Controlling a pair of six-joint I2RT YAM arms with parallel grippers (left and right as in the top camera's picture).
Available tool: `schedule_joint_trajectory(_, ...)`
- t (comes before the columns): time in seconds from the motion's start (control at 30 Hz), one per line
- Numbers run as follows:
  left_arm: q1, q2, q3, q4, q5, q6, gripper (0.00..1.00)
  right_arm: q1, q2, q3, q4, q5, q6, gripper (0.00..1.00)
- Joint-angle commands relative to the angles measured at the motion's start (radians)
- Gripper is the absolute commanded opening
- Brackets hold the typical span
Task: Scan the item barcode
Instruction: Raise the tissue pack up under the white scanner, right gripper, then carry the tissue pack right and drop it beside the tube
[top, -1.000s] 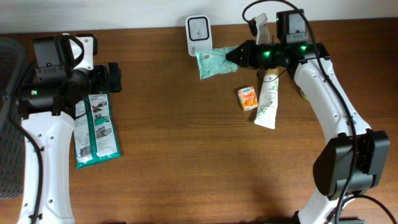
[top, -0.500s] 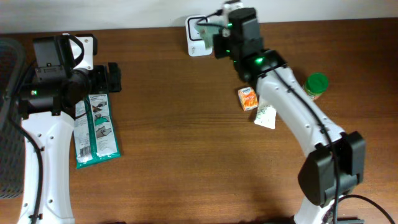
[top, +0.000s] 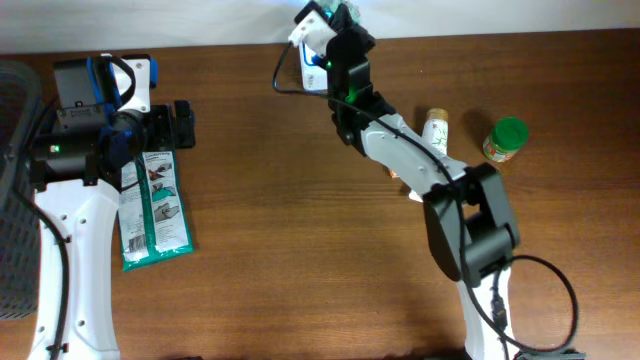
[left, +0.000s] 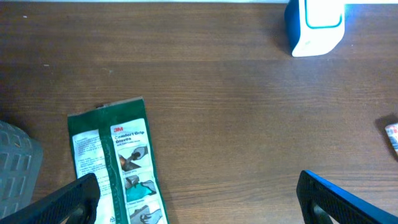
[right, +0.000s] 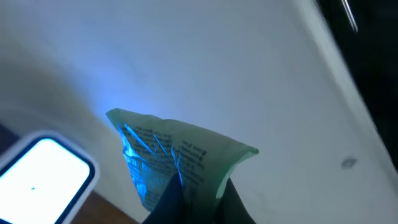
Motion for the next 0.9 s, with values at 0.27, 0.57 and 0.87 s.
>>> schedule_joint_trajectory(0.27,0.000,0.002,0.013,0.002,0.010,0.009,0.99,0.006,0.055,0.014,0.025,-0.066,-0.110,0.04)
schedule_joint_trajectory(0.57,0.000,0.002,0.013,0.002,0.010,0.009,0.99,0.011,0.053,0.014,0.029,-0.076,-0.108,0.04)
schedule_joint_trajectory(0.87,0.000,0.002,0.013,0.002,0.010,0.009,0.99,0.011,-0.096,0.014,-0.101,-0.151,0.210,0.04)
